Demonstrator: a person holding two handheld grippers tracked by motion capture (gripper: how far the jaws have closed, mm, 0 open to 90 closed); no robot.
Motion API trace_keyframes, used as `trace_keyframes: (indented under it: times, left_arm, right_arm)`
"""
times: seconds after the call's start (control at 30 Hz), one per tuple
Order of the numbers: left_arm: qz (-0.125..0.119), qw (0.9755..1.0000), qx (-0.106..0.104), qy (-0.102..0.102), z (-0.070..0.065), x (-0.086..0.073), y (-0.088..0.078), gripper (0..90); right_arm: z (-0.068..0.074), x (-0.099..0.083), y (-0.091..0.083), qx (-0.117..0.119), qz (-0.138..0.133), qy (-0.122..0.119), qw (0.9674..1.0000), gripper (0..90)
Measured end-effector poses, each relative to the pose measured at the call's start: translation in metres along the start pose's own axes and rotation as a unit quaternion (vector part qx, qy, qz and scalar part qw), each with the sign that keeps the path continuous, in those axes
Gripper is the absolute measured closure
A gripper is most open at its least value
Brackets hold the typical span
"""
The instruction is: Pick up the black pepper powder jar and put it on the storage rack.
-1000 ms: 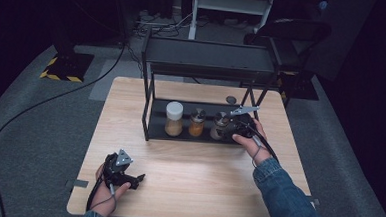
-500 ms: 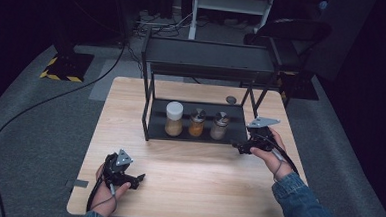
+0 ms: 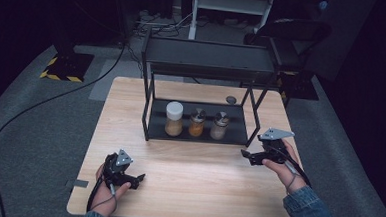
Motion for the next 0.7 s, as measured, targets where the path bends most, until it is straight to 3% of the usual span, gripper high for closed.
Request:
trace_keyframes:
  times: [0.2, 0.7]
  left_arm:
    - [0.000, 1.0000, 0.001, -0.001, 0.000, 0.000, 0.000, 0.3]
    - [0.000, 1.0000, 0.002, -0.002, -0.001, 0.000, 0.000, 0.3]
  right_arm:
    - [0.000, -0.012, -0.002, 0.010, -0.004, 0.012, 0.9999, 7.9]
    - [0.008, -0.036, 0.008, 0.025, 0.008, -0.001, 0.9997, 7.8]
Point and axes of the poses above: each handheld gripper's, and its own axes: y roughly forward along the jaws, x roughly out of its top, z roughly to its left, the point moved 5 cm from there along y, roughly forward along the jaws, and after that the axes turned 4 degrees about z, right-handed, at the moved point
